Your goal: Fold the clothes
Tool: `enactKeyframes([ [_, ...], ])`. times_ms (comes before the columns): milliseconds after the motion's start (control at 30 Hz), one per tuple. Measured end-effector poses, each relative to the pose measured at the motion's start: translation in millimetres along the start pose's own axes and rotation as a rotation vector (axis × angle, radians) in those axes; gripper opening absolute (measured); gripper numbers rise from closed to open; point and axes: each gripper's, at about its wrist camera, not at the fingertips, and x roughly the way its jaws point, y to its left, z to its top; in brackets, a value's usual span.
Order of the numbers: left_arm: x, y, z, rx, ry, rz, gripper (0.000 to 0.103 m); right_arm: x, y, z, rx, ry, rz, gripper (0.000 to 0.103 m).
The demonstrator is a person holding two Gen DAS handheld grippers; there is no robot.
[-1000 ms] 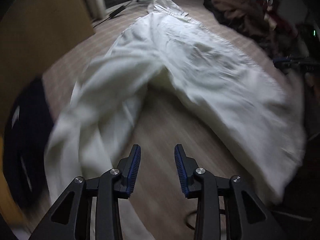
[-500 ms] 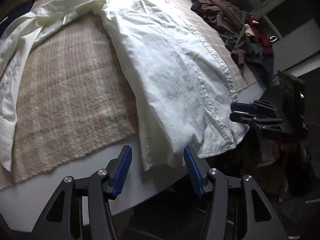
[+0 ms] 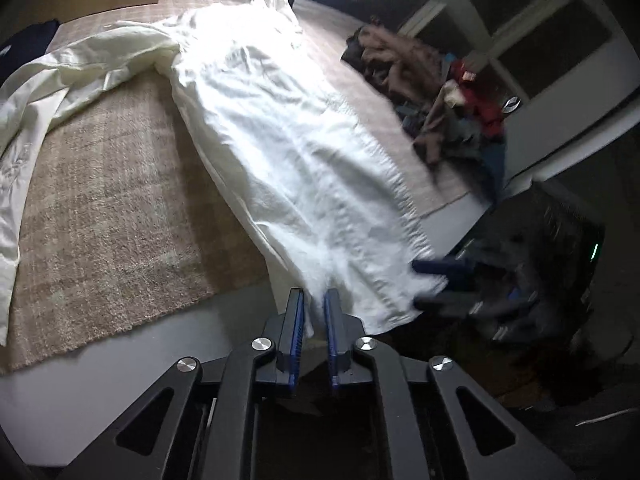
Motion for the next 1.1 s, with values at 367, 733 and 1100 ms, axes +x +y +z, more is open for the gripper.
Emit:
enactKeyframes([
  [367, -38.6, 60.1, -36.2, 0.031, 0.111, 0.156, 0.031, 44.4, 61.7, 23.3, -0.013, 0.002, -0.046, 0.04],
  [733, -64.5, 102.1, -15.7, 0.128, 0.092, 0.127, 0.033, 111.0, 107.8, 28.4, -0.091, 0.078, -0.407, 0.04],
  [1100, -57.9, 101.5, -4.1, 0.204, 0.075, 0.065, 0.034, 5.2, 28.6, 55.0, 0.291, -0.122, -0.138, 0.008],
])
